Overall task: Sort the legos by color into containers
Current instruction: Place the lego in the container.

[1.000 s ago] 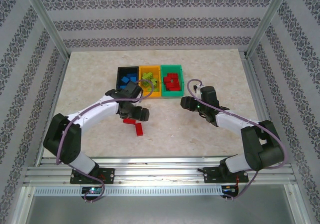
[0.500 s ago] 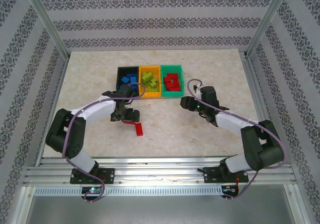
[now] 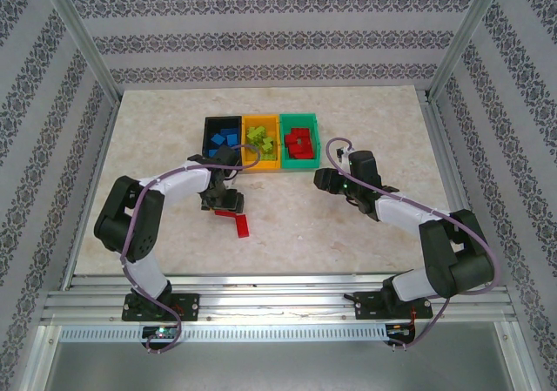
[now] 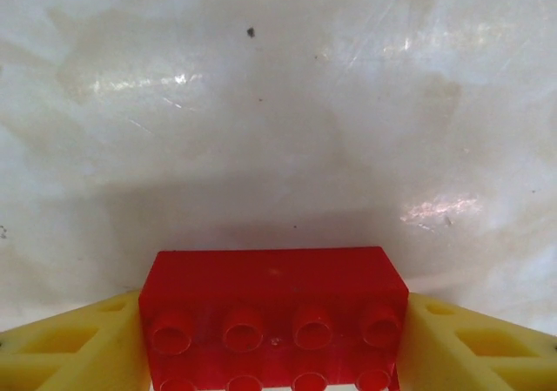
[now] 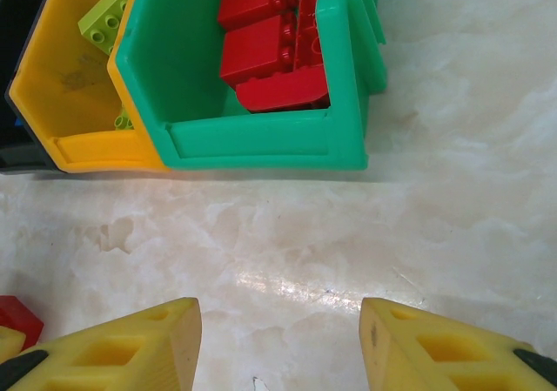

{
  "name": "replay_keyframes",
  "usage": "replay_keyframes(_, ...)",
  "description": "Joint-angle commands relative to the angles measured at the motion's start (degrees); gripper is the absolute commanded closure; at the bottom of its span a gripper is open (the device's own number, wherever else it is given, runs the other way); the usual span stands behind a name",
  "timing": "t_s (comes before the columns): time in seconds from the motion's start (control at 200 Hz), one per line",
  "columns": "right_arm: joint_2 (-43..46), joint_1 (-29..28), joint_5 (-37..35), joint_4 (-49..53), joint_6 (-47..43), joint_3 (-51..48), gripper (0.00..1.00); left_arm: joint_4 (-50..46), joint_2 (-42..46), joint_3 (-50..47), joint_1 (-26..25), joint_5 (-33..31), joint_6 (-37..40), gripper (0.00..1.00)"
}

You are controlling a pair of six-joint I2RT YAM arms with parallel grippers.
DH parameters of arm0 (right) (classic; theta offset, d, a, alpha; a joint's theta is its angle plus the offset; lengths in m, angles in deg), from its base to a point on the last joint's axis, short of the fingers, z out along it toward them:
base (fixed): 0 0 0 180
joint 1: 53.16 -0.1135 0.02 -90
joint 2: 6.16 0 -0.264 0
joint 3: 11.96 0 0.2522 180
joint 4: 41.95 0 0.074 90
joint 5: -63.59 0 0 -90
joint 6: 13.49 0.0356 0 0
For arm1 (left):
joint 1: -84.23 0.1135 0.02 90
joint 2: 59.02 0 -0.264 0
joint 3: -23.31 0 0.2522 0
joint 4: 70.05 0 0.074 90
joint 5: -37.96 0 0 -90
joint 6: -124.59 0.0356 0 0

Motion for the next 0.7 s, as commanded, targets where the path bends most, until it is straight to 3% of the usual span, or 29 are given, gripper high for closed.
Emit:
replay_keyframes(0.0,-0.68,0.43,0.81,-0.94,-0.29,0.07,0.48,-0.71,0.86,-0.57,0.11,0.03,0.63,0.41)
replay_keyframes(0.555,-0.85,0.47,1.06,-1.30,0.19,-0.02,0.48,6.23,1.46,13.63,-0.12,14.07,-3.86,0.41)
replay_keyframes(0.695,-0.79,0.92,1.00,-1.46,0.55,-0.17,0.48,7.68,-1.01,19.72,-1.32,14.56,-5.06,0.41)
